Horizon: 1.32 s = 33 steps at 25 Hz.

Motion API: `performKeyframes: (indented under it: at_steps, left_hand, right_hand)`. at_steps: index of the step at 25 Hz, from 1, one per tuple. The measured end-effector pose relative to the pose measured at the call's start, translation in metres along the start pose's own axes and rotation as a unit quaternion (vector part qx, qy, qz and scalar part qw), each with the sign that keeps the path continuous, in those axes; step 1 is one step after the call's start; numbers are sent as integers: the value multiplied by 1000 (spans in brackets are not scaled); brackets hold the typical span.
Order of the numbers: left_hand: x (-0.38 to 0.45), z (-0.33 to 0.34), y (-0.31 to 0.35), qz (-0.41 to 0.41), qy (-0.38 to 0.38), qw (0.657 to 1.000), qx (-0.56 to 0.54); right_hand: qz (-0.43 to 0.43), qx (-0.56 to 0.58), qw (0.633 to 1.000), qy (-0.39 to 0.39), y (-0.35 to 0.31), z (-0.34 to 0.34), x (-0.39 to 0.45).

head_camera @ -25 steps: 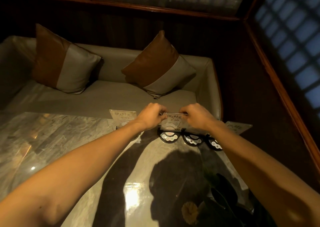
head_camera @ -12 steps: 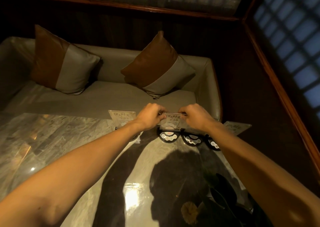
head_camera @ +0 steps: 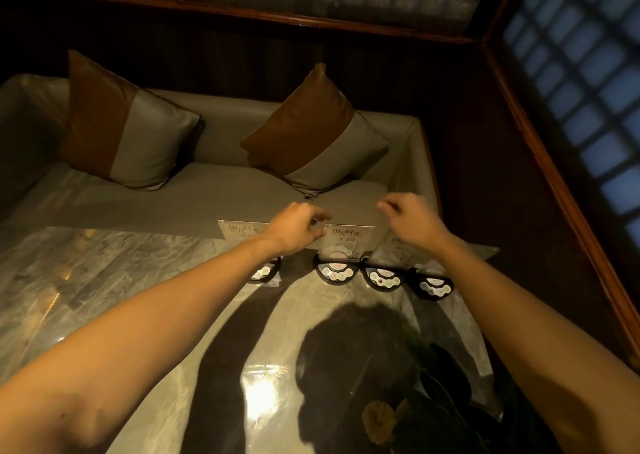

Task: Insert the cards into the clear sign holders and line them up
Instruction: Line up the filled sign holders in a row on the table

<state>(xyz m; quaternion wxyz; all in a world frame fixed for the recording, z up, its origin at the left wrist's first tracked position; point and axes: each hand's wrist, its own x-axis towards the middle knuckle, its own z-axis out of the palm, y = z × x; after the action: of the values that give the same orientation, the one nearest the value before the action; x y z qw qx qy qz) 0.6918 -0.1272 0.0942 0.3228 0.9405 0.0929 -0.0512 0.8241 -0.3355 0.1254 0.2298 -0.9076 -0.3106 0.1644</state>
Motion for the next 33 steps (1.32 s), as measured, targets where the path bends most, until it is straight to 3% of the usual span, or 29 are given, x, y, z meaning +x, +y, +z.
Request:
performKeyframes:
  at_steps: [6,11,16,22,33]
  left_hand:
    - [-22,-45,-23,-41,14,999,33]
    - [-51,-62,-52,-109,-25,993,47]
    - [-73,-67,-89,-124,10,990,70]
    - [-76,-61,-104,-110,54,991,57]
    - [-54,-39,-72,-63,38,997,32]
  right_hand:
    - [50,75,992,92,-5,-28,-5]
    - [-59,-10,998,26,-62,10,-5]
    - [-161,-138,976,-40,-129,74,-2]
    - [-132,-137,978,-90,-155,109,14]
    - [-100,-152,979,-89,-116,77,17]
